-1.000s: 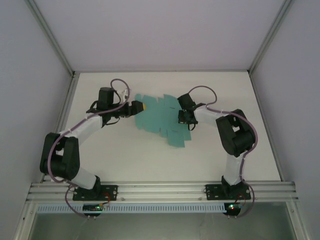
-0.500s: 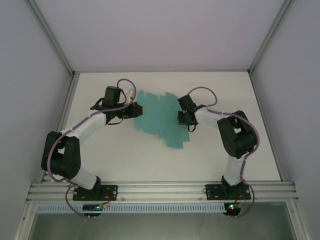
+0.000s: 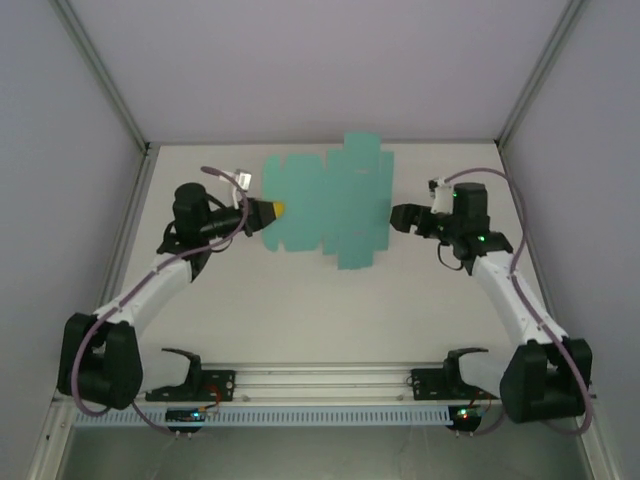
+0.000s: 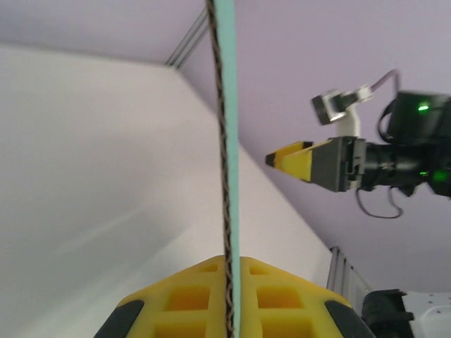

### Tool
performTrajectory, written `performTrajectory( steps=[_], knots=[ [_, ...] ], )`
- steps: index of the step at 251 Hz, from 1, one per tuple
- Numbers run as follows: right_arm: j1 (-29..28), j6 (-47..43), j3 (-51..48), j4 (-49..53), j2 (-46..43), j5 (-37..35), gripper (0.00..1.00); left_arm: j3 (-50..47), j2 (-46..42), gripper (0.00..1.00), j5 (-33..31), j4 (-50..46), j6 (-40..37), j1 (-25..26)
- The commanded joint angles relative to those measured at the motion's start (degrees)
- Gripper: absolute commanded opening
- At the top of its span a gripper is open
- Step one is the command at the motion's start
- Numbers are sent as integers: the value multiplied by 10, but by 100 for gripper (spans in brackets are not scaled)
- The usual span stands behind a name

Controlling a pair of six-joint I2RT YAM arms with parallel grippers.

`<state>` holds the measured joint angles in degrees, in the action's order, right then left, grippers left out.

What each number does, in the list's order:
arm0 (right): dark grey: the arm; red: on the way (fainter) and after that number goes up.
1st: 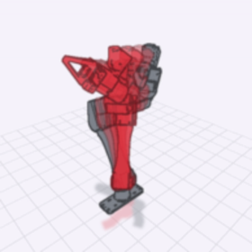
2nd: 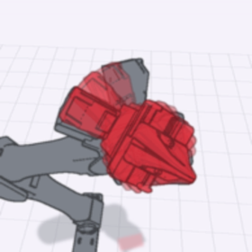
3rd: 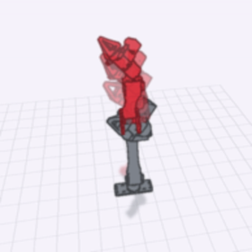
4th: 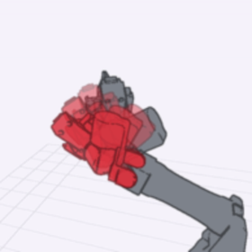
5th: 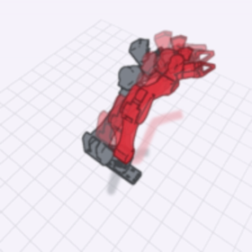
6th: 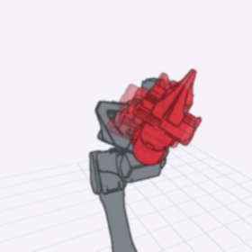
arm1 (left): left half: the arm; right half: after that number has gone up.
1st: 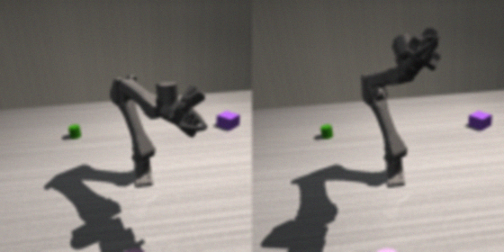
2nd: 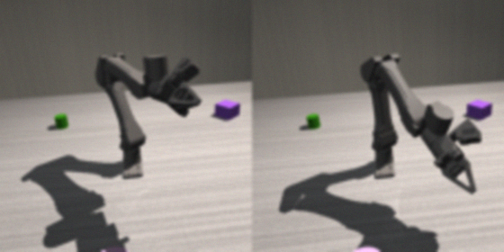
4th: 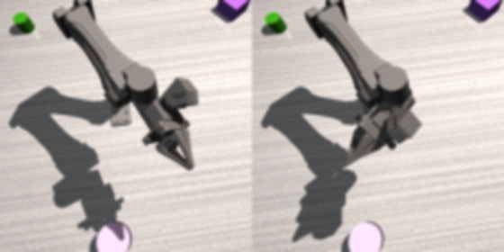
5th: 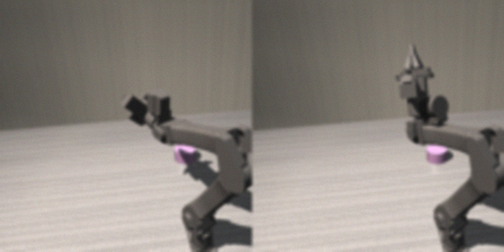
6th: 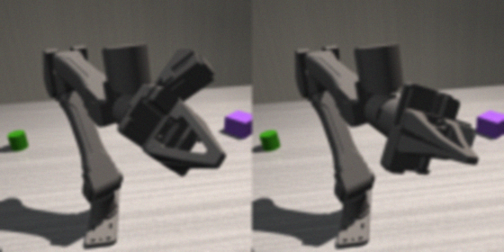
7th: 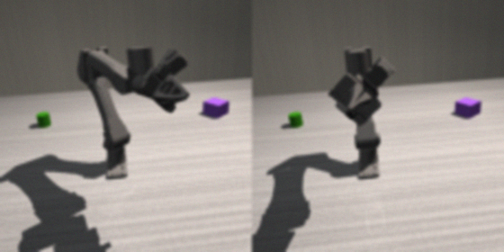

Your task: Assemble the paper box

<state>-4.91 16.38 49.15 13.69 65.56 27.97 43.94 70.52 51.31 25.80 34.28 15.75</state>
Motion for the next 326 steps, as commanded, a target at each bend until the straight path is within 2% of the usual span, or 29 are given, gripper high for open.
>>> performTrajectory(
  steps=[1, 37, 54, 87, 114, 151, 171, 194, 223, 251, 315, 326],
  knots=[
    [20, -21, -24, -37, -14, 150, 88, -8, -36, 0, 54, 112, 45, -2],
    [31, -15, -13, -70, 0, 200, 81, -11, -61, 0, 64, 115, 60, -2],
    [33, -10, -2, -84, 12, 225, 68, -10, -67, 0, 65, 109, 65, -2],
    [28, -6, 10, -123, 20, 270, 50, -17, -72, 0, 52, 105, 63, -2],
    [22, 9, -5, -163, 6, 312, 43, -24, -68, 0, 41, 114, 63, -2],
    [18, 34, -13, -168, -22, 285, 17, -23, -58, 0, 17, 106, 59, -2],
    [4, 10, 1, -113, -29, 245, 5, -18, -55, 0, -16, 64, 38, -1],
    [-44, -38, 39, -11, -29, 140, 4, 4, -43, 0, -70, -16, -7, 15],
    [-133, -67, 94, 80, -8, -22, 2, 35, -11, 0, -146, -84, -54, 61],
    [-196, -66, 126, 104, 21, -101, 0, 51, 32, 0, -202, -94, -50, 92],
    [-269, -81, 174, 168, 91, -240, 0, 38, 110, 0, -193, -39, 2, 105],
    [-271, -82, 182, 193, 103, -265, 0, 34, 117, 10, -202, -54, 3, 105]
  ],
)
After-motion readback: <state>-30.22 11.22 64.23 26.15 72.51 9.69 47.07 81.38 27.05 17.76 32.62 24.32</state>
